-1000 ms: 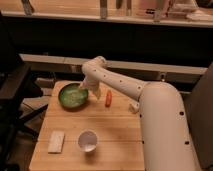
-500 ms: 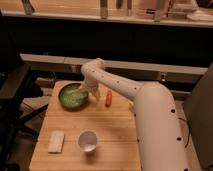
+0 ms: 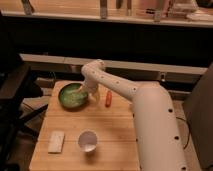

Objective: Pick up the ceramic bowl

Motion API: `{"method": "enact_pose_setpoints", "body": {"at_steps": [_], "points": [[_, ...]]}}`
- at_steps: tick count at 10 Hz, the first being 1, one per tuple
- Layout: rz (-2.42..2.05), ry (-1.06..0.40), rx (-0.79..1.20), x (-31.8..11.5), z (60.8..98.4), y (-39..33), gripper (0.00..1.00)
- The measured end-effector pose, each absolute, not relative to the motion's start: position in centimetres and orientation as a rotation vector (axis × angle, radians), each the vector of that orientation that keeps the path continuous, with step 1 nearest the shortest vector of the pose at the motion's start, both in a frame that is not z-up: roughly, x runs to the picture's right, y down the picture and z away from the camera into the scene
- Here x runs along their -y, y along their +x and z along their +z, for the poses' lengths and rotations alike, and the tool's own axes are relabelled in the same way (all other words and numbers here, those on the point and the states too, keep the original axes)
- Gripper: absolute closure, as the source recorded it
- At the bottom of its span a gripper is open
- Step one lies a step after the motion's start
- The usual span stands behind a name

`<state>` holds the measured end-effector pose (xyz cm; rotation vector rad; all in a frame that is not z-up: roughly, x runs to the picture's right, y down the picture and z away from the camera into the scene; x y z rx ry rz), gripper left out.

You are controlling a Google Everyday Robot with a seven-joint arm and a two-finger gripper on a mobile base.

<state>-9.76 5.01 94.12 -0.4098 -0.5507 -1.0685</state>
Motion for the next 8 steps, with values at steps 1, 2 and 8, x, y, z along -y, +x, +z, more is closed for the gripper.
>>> {"method": "enact_pose_setpoints", "body": {"at_steps": [1,2,8], "points": [[-1.070,-0.411,0.551,-5.05,94.19,-9.77,0.20],[-1.070,-0.415,0.551,-5.13,94.27,-9.62,0.20],[-1.082,-0.424,0.551,-5.63,94.88,-9.82,0.20]]}}
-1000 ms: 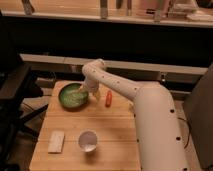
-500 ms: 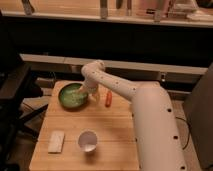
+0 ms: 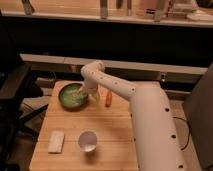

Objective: Pick up the ceramic bowl

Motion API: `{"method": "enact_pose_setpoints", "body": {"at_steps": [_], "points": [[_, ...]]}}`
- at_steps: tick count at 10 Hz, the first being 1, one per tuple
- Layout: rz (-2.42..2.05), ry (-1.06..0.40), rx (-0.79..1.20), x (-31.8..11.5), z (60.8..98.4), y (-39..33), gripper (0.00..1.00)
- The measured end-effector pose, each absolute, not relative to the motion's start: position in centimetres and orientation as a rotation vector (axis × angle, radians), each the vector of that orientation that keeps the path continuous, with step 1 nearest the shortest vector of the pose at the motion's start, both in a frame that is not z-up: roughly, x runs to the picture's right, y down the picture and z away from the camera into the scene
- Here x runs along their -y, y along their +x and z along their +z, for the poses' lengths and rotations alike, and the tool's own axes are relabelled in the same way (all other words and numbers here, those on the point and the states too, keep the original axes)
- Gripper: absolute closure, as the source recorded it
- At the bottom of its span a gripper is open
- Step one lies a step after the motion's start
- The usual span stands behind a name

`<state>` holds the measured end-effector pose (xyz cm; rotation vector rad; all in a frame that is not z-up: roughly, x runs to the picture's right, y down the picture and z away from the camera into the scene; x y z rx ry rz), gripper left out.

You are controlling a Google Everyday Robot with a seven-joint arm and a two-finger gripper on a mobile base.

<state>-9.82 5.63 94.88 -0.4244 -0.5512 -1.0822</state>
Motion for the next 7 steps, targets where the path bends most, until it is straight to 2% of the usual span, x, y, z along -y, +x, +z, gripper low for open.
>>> {"method": "enact_pose_setpoints", "body": {"at_steps": [7], "points": [[-1.090,-0.433,0.556,-6.07,95.48,-9.82,0.20]]}}
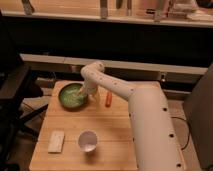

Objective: Pick up the ceramic bowl

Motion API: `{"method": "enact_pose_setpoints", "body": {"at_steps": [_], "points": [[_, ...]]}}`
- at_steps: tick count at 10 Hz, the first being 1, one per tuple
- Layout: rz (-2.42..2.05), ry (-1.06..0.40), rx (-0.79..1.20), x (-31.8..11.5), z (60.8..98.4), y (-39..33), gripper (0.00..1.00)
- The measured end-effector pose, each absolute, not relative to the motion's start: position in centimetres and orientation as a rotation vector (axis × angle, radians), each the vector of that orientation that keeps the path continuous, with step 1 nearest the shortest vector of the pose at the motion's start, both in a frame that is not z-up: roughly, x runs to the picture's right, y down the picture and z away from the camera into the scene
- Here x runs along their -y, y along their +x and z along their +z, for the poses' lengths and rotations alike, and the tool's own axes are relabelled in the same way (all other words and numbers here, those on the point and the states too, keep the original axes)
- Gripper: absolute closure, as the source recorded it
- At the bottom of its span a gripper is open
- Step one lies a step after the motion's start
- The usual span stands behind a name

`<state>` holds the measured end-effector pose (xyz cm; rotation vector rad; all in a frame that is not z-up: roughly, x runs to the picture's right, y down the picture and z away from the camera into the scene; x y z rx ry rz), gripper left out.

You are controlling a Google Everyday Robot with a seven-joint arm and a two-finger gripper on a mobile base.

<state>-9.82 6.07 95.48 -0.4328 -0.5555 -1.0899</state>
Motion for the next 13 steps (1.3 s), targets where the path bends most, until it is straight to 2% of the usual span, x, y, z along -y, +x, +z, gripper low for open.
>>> {"method": "enact_pose_setpoints", "body": {"at_steps": [4,6,11,13], "points": [[-1.091,-0.443,0.558,-6.5,95.9,-9.6,0.20],[-1.094,-0.443,0.561,-6.6,96.0,-9.8,0.24],[-1.091,-0.445,0.572,-7.0,96.2,-9.6,0.76],[-1.097,-0.438,0.570,-7.2,95.9,-9.2,0.94]]}}
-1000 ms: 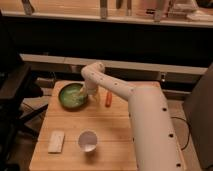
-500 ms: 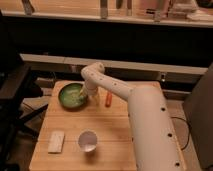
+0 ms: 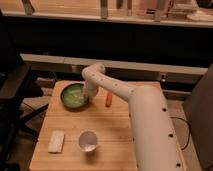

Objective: Pick up the ceramic bowl

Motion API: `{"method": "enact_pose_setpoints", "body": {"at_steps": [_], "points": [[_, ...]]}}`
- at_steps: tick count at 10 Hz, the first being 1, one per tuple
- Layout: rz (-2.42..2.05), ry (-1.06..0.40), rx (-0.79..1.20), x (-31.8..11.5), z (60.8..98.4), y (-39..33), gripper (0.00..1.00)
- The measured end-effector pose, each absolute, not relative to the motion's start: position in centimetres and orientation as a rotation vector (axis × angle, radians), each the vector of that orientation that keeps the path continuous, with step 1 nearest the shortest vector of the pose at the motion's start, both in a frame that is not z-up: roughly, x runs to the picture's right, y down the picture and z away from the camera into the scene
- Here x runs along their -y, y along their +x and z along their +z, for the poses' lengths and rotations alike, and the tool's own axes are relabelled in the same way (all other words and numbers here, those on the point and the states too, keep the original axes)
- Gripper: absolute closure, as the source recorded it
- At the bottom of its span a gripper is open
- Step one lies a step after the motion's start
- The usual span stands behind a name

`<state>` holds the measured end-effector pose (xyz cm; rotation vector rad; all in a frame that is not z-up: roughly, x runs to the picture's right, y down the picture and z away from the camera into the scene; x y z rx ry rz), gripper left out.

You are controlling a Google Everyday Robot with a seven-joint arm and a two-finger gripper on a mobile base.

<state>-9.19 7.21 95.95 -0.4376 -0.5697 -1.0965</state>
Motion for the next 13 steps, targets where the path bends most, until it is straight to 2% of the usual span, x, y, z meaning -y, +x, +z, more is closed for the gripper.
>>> {"method": "enact_pose_setpoints", "body": {"at_steps": [1,2,13], "points": [[-1.097,-0.431,0.569,-7.2,95.8,-9.1,0.99],[-1.097,-0.423,0.568,-7.2,95.6,-8.8,1.00],[-1.137,-0.354,0.548,-3.8,91.2,-6.6,1.00]]}}
